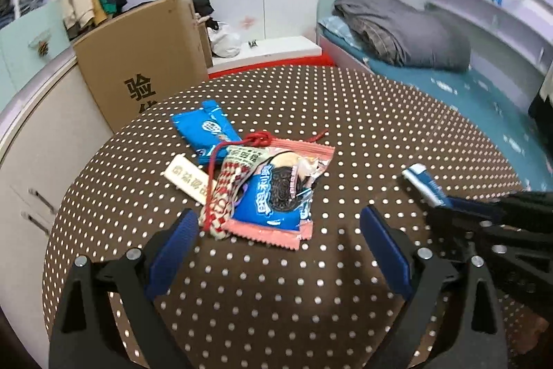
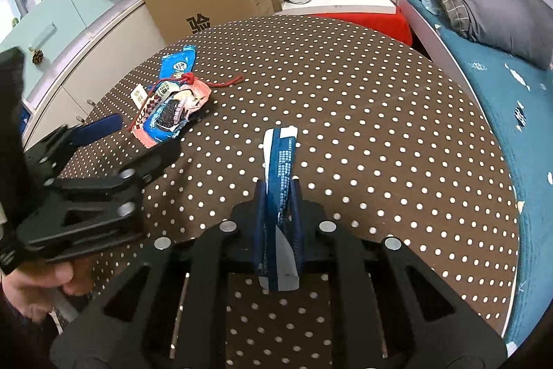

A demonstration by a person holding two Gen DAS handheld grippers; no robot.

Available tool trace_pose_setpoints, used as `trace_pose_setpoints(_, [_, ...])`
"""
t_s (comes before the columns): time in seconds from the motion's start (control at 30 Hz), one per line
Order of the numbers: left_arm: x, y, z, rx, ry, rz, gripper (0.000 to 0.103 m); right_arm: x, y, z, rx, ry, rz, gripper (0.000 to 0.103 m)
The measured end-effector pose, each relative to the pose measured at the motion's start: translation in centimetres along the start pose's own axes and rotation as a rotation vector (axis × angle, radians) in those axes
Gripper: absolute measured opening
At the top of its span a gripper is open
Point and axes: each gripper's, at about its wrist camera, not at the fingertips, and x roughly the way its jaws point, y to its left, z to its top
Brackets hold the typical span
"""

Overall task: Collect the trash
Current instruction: 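Grasp the blue-white cookie bag with the left tool while the right tool grasps the blue strip packet, then lift and carry the cookie bag and blue packet toward the wastebasket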

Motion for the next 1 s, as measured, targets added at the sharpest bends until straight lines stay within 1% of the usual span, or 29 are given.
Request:
trace_pose_setpoints(0.03, [0.4, -0.1, 0.1, 0.012, 0.01, -0.006, 0.087, -0.1, -0.1, -0.1, 0.0, 0.0, 0.002, 0.014])
trace_pose_setpoints(0.1, [0.8, -0.4, 0.4, 0.034, 0.025, -0.013, 0.079, 0.0, -0.3, 0.0, 0.005, -0.002, 0.009, 0.014])
trace_pose_setpoints(0.13, [1.0, -0.5, 0.5, 0.046, 0.029, -0.011, 0.076, 0.0, -0.3, 0.0, 0.007, -0.003, 0.012, 0.014])
trace_pose_setpoints(0.2, [1.5, -0.8, 0.8, 0.086, 0.033, -0.002, 0.065, 0.1, -0.3, 0.1, 0.009, -0.004, 0.016, 0.014])
trace_pose_setpoints(0.23, [1.6, -0.9, 0.9, 0.099, 0.035, 0.003, 0.061, 0.0, -0.4, 0.1, 0.011, -0.004, 0.02, 0.014])
trace_pose_setpoints(0.27, [1.8, -0.8, 1.1, 0.109, 0.036, 0.004, 0.054, 0.0, -0.6, 0.1, 0.011, -0.004, 0.022, 0.014])
trace_pose_setpoints(0.33, [1.4, -0.6, 1.1, 0.095, 0.032, -0.031, 0.049, -0.1, -0.7, 0.1, 0.01, -0.003, 0.029, 0.014])
trace_pose_setpoints(0.37, [1.2, -0.5, 1.0, 0.085, 0.029, -0.041, 0.044, -0.2, -0.7, 0.1, 0.009, -0.003, 0.032, 0.014])
trace_pose_setpoints(0.4, [0.8, -0.4, 0.8, 0.076, 0.027, -0.05, 0.043, -0.3, -0.8, 0.0, 0.007, -0.004, 0.034, 0.014])
trace_pose_setpoints(0.5, [-0.6, 0.0, -0.6, 0.039, 0.015, -0.082, 0.042, -0.9, -1.0, -0.4, 0.001, -0.005, 0.042, 0.014])
trace_pose_setpoints(0.63, [-2.5, 0.1, -3.0, 0.017, 0.012, -0.112, 0.041, -1.4, -1.5, -0.9, -0.008, 0.0, 0.046, 0.014])
trace_pose_setpoints(0.67, [-3.0, 0.0, -3.6, 0.025, 0.007, -0.096, 0.046, -1.5, -1.6, -1.1, -0.009, 0.002, 0.047, 0.014])
trace_pose_setpoints(0.7, [-3.2, -0.2, -4.1, 0.038, 0.005, -0.077, 0.059, -1.6, -1.6, -1.3, -0.01, 0.004, 0.049, 0.014])
trace_pose_setpoints(0.73, [-3.2, -0.3, -4.3, 0.045, 0.009, -0.07, 0.063, -1.6, -1.7, -1.4, -0.011, 0.005, 0.049, 0.014])
trace_pose_setpoints(0.77, [-3.4, -0.3, -4.3, 0.047, 0.002, -0.07, 0.064, -1.6, -1.7, -1.4, -0.012, 0.006, 0.048, 0.014])
trace_pose_setpoints(0.87, [-2.9, -0.4, -3.9, 0.064, 0.006, -0.052, 0.064, -1.6, -1.8, -1.5, -0.006, 0.005, 0.051, 0.014])
trace_pose_setpoints(0.97, [-1.9, -0.8, -3.2, 0.064, 0.029, -0.065, 0.064, -1.6, -2.0, -1.4, -0.007, 0.004, 0.052, 0.014])
trace_pose_setpoints(1.0, [-1.7, -1.0, -3.0, 0.064, 0.038, -0.075, 0.06, -1.6, -2.0, -1.3, -0.011, 0.006, 0.05, 0.014])
